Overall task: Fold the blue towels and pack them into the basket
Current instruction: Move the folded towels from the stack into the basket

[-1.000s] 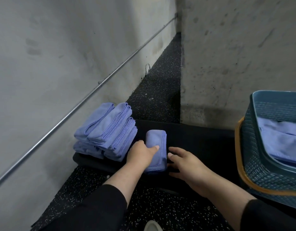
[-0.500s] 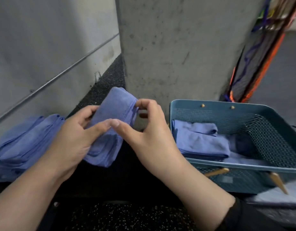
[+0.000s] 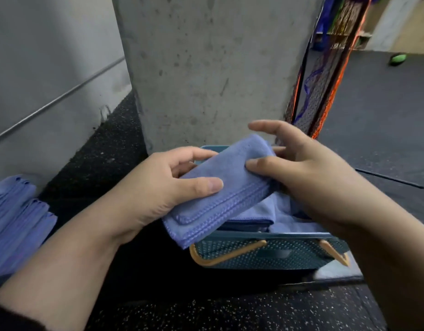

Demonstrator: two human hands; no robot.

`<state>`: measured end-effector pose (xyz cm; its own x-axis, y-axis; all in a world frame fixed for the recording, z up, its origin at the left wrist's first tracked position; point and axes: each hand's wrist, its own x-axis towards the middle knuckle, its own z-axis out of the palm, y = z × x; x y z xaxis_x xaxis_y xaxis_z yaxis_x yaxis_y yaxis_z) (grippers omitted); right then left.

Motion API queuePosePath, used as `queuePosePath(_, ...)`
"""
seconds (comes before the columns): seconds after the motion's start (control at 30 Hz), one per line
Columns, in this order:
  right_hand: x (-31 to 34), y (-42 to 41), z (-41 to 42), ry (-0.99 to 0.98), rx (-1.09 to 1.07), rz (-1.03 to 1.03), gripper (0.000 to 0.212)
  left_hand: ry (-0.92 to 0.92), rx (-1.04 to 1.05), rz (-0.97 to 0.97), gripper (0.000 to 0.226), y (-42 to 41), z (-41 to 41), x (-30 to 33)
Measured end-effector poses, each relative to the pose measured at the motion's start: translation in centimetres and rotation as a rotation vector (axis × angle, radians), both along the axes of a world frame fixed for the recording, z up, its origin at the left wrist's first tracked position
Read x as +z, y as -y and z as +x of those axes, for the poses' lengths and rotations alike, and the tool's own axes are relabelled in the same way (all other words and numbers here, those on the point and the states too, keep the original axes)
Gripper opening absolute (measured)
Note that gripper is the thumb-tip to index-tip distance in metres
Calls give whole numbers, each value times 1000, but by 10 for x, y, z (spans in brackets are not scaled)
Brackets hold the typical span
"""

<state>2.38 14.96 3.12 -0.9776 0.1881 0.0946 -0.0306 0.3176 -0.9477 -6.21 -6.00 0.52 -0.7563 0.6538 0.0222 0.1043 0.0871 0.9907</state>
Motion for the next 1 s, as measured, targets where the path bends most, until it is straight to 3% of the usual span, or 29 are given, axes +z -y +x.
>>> queuePosePath(0.07, -3, -18, 0, -35, -106, -44, 35, 94, -9, 44, 59, -8, -4, -5)
queuePosePath(0.17, -12, -41, -1, 46, -92, -121, 13, 216, 11, 136, 61, -15, -9, -10)
queuePosePath(0.23, -19, -51, -1, 156, -59, -116, 15, 104, 121, 82, 59, -19, -13, -16)
queuePosePath(0.33, -30, -58, -3, 287, -46, 50, 25, -158, 231, -93, 41, -18, -20, -24)
queuePosePath(0.53, -53, -53, -11, 521, 39, 183, 18, -406, 409, -418, 19, -12, -32, -45)
queuePosePath(0.77, -58, -55, -22, 637, 125, 612, 31, -303, 282, -568, 35, -14, -31, -61)
queuePosePath(0.9, -49, -56, -21, 513, 95, 910, 39, -302, 267, -588, 37, -12, -30, -59)
queuePosePath(1.0, -44, -51, -19, 293, 162, 850, 20, -306, 249, -582, 38, -11, -31, -61)
